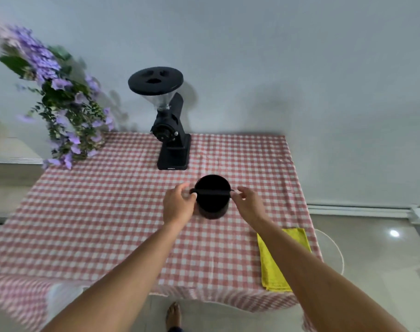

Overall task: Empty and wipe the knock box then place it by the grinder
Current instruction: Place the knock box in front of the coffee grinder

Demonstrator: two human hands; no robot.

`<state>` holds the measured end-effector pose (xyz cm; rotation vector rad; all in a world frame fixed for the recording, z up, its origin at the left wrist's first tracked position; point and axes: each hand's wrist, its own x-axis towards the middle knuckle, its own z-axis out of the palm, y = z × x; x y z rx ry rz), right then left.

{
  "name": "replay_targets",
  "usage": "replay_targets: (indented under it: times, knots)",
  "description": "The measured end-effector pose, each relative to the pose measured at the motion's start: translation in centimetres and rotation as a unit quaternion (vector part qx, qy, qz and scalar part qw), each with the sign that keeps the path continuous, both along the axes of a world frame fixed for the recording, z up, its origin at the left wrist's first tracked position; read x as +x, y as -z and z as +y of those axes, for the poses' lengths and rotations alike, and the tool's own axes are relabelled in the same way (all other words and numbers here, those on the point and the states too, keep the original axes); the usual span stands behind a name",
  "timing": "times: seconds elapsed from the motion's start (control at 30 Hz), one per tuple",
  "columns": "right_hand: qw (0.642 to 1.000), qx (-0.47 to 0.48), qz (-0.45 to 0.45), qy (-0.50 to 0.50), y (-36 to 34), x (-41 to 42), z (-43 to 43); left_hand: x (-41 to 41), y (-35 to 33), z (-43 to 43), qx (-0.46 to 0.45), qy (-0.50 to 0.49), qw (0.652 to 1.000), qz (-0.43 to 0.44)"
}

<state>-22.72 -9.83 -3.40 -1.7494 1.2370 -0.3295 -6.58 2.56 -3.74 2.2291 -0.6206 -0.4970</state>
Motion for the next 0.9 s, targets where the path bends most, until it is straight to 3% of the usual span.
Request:
replay_targets:
  times: [0.1, 0.23, 0.57, 0.9]
  knots:
    - [1.000, 0.025, 0.011, 0.005, -0.1, 1.5, 0.0, 1.9, 0.0, -0.4, 0.001, 0.013, 0.993, 0.117]
    - [1.000, -0.002, 0.018, 0.025, -0.3, 2.9, 0.2, 2.9, 0.3, -0.9, -0.033, 0.017, 0.978, 0.206]
    - [0.996, -0.042, -0.001, 0.075, -1.2, 6.9, 1.2, 6.3, 0.8, -0.8, -0.108, -0.025, 0.941, 0.320]
    - [0.998, 0.001, -0.054, 0.041, -1.3, 17.6, 1.1, 16.4, -0.4, -0.1, -0.138, -0.080, 0.948, 0.275]
